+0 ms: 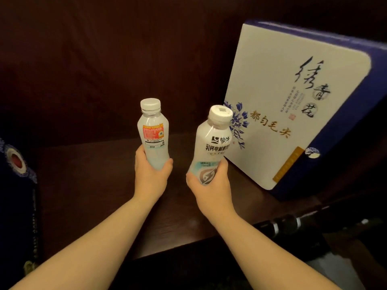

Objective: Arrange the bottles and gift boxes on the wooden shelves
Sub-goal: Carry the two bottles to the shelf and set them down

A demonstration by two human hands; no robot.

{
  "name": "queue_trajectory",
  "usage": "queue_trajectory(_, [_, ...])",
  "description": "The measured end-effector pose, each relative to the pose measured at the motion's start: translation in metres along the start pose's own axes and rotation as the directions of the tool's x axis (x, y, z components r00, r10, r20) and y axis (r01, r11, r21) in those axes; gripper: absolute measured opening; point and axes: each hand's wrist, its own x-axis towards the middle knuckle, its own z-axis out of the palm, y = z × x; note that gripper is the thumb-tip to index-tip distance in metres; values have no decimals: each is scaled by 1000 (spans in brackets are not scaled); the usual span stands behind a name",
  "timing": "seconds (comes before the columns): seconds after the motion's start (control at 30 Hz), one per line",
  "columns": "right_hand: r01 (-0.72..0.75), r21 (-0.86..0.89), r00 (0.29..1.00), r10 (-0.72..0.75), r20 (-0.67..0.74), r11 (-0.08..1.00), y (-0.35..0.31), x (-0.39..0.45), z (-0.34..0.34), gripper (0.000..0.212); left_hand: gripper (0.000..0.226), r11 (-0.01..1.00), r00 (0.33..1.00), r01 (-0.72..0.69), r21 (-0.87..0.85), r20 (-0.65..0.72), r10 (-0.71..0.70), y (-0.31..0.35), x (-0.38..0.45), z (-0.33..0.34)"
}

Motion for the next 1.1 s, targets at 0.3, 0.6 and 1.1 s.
queue_trajectory(0.3, [104, 8, 993, -103, -53, 995, -45, -37, -122, 61, 68, 985, 990, -135, -103, 34, 139, 103, -92, 47])
queue_trajectory(0.6, [201, 40, 977, -198, -74, 979, -74, -95, -331, 68, 68, 933, 942, -313, -179, 70, 329, 220, -234, 148])
queue_trajectory(1.1, [179, -133, 921, -214, -324, 975, -65, -91, -608, 66, 68, 896, 851, -281, -343, 343, 398, 330, -343, 408])
